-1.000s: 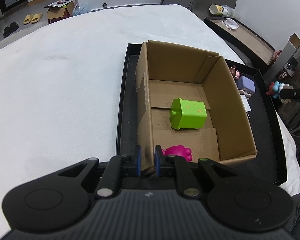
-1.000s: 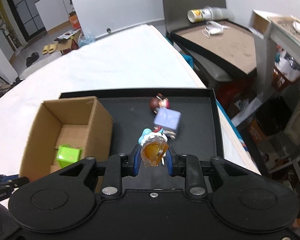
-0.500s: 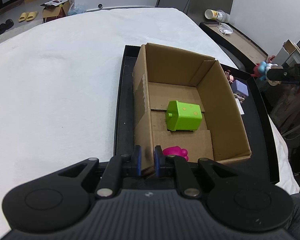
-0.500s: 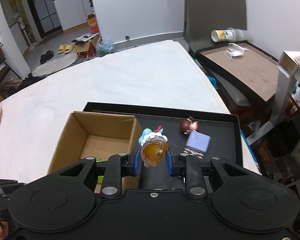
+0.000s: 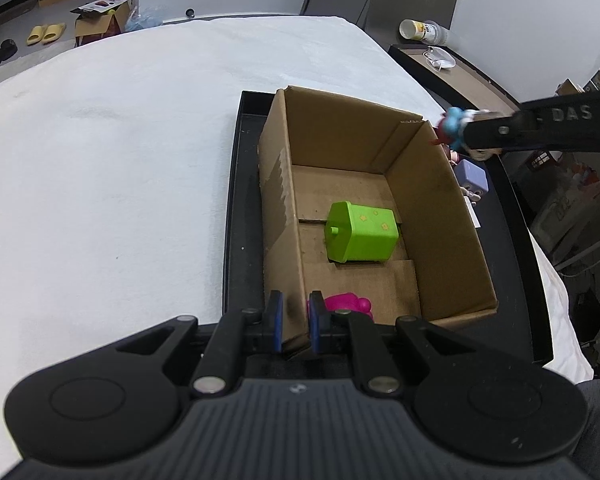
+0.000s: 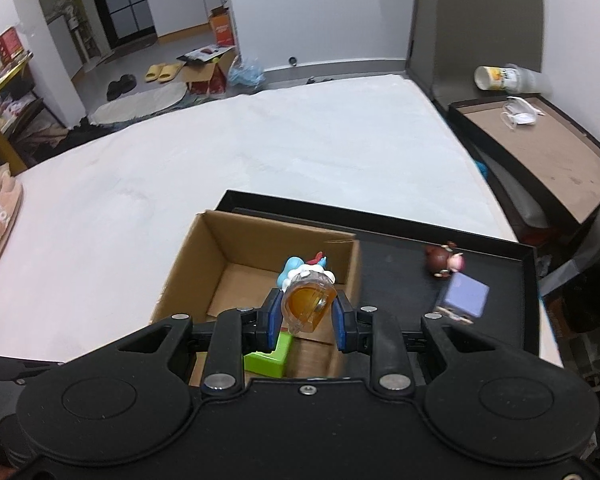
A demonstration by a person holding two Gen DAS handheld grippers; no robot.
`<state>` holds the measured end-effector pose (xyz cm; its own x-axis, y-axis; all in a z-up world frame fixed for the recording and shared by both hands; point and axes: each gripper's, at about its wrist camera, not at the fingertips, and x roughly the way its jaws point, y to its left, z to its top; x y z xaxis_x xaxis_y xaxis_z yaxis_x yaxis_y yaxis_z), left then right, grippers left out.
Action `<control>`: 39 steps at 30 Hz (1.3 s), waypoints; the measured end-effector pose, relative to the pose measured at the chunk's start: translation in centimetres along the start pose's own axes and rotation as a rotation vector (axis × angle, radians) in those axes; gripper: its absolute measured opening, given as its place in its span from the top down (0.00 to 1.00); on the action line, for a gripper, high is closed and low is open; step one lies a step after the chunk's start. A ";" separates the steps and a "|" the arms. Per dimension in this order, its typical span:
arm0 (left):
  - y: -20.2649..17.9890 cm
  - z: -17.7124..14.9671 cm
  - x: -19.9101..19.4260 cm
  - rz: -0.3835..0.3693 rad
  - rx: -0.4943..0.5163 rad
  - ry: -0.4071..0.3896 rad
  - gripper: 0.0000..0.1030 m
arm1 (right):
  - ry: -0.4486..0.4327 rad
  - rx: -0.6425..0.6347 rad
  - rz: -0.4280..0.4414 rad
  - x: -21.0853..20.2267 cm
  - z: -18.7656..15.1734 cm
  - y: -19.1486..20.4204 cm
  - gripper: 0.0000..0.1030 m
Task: Organize rigid objects
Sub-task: 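Grasp the blue smurf figure with the right gripper and carry it toward the box, then lower the blue smurf into the box and open the right gripper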
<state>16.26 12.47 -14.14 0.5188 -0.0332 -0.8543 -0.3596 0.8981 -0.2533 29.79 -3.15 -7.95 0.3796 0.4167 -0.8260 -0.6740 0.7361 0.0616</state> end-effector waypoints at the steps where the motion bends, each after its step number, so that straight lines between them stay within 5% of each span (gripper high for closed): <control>1: 0.0 0.0 0.1 -0.001 -0.002 0.000 0.88 | 0.005 -0.005 0.005 0.2 0.1 0.4 0.75; 10: 0.1 0.1 0.2 -0.005 -0.001 0.001 0.88 | 0.026 0.029 0.137 1.3 1.4 2.8 0.68; 39: -0.7 0.0 0.3 0.033 0.013 0.001 0.88 | 0.033 0.089 0.046 -0.4 -2.2 -2.7 0.54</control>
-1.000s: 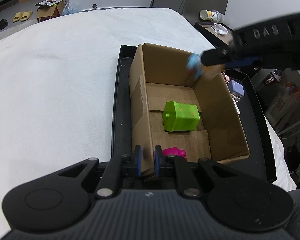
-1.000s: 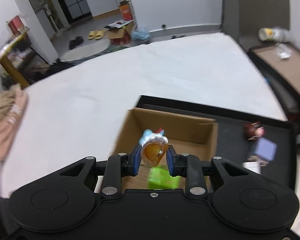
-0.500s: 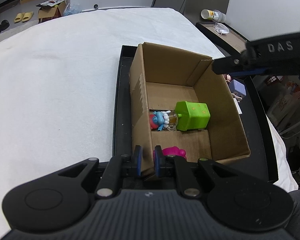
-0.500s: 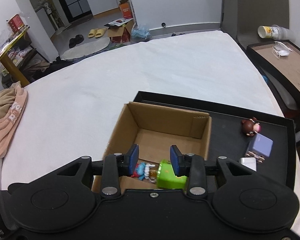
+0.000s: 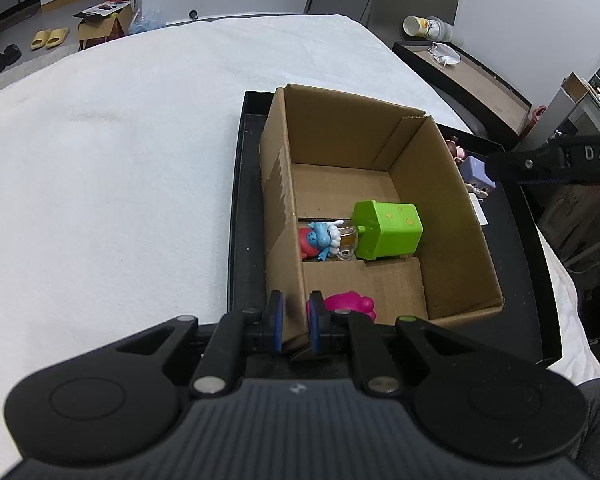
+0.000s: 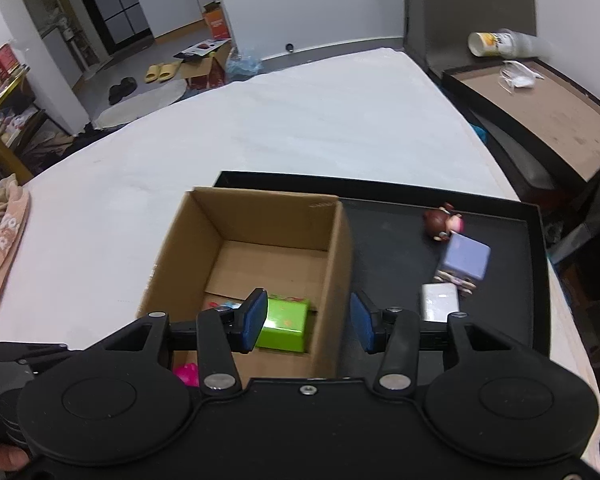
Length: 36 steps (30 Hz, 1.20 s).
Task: Organize rigid objects
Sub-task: 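Lower the blue smurf into the box and open the right gripper, then move the right gripper to the white charger and grasp it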
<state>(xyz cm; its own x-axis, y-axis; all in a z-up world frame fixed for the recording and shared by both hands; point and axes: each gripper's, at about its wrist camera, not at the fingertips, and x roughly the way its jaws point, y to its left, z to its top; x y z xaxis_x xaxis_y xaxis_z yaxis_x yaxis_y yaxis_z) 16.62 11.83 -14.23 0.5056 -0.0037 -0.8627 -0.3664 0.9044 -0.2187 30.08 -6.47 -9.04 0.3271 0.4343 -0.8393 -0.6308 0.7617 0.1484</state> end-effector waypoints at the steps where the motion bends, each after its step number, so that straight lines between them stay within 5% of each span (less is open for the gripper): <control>1: -0.1 0.0 0.0 0.003 0.002 0.000 0.88 | 0.000 0.004 -0.002 0.0 -0.2 -0.3 0.54; 36: -2.1 0.3 0.9 0.136 0.056 0.032 0.88 | -0.006 0.174 -0.007 2.4 -3.8 -11.2 0.43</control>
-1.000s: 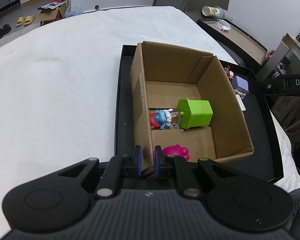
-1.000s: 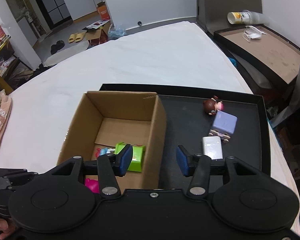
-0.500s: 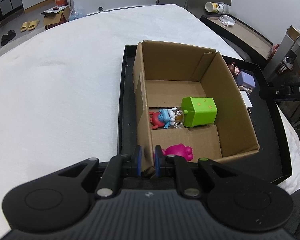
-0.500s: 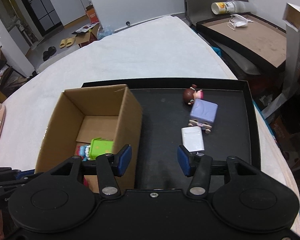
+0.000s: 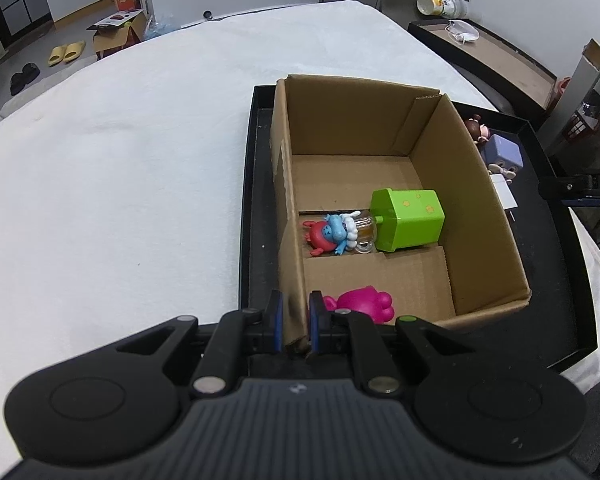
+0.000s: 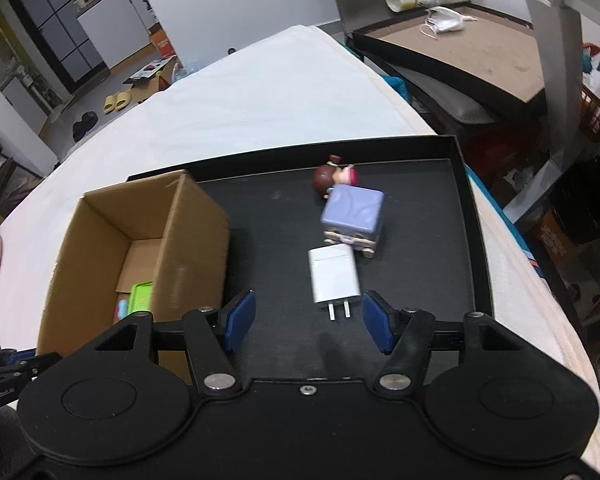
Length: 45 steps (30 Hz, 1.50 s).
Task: Organize rigid objects
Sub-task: 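Move the right gripper to the white charger and grasp it, then carry the white charger into the box and open the right gripper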
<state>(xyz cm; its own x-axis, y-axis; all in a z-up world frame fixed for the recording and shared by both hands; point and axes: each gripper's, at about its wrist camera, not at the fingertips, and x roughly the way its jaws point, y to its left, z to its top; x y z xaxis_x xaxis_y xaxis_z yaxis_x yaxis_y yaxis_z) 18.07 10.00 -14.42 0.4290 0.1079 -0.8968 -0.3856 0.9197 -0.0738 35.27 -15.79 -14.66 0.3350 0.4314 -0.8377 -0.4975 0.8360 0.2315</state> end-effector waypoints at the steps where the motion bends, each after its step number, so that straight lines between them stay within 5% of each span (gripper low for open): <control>1: -0.1 0.0 0.1 0.003 0.000 0.002 0.88 | 0.000 0.003 -0.001 0.1 0.0 -0.3 0.42; 15: -0.7 0.3 1.0 0.036 0.006 0.026 0.88 | 0.041 0.001 -0.016 3.0 0.6 -3.1 0.40; 29: -0.5 0.4 1.3 0.018 0.016 0.030 0.88 | 0.095 -0.066 -0.102 7.1 0.6 -0.4 0.40; 31: -0.5 0.4 1.3 0.016 0.017 0.029 0.88 | 0.099 -0.075 -0.118 7.5 0.6 -0.2 0.46; 33: -0.5 0.4 1.3 0.013 0.018 0.028 0.88 | 0.118 -0.081 -0.117 8.0 0.5 -0.1 0.63; 45: 0.0 0.1 0.2 -0.017 0.001 -0.007 0.88 | 0.072 -0.095 -0.131 4.5 0.6 1.3 0.65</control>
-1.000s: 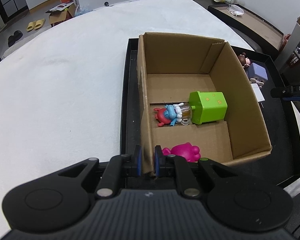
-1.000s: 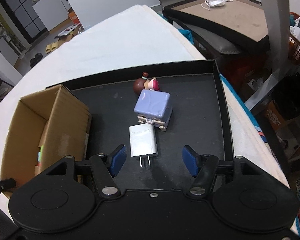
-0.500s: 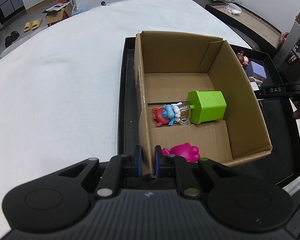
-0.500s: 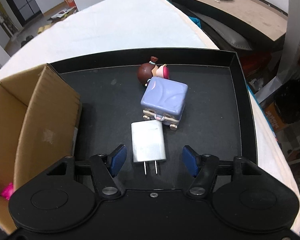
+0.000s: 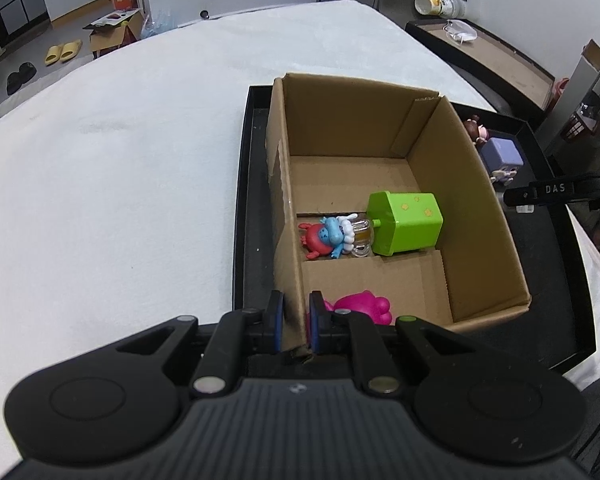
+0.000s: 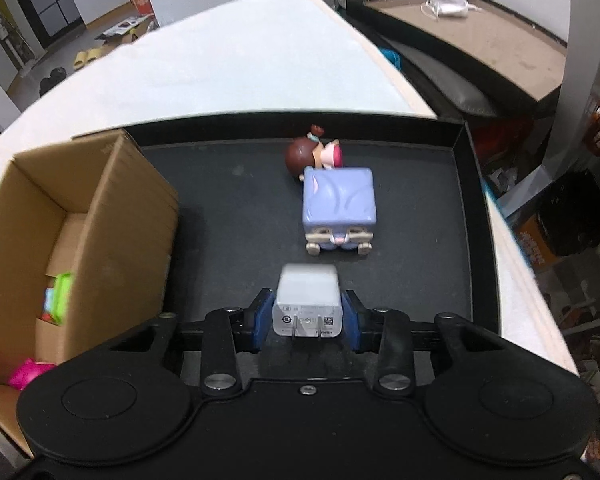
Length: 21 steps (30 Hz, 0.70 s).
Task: Organize rigid objects
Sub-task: 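Carry the white charger into the box and open the right gripper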
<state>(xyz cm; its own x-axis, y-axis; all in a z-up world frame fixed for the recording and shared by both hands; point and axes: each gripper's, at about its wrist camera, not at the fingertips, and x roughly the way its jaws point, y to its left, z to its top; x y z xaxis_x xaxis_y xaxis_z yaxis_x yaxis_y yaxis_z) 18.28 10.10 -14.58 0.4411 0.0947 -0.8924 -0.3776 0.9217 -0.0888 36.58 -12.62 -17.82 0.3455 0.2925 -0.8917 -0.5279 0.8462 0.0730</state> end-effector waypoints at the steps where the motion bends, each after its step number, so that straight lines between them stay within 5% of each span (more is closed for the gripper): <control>1: 0.0 0.0 -0.1 -0.003 0.000 -0.004 0.88 | -0.004 -0.003 0.002 -0.3 0.1 0.1 0.65; 21: 1.2 -0.6 -1.8 -0.073 -0.035 -0.063 0.90 | -0.140 -0.065 0.037 -6.4 3.0 4.1 0.65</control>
<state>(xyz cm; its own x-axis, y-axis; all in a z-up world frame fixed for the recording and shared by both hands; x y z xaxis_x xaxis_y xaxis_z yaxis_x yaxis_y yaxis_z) 16.56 10.82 -13.36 0.5187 0.0524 -0.8533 -0.3703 0.9134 -0.1690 34.49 -9.67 -10.50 0.4277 0.3860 -0.8174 -0.5894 0.8047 0.0716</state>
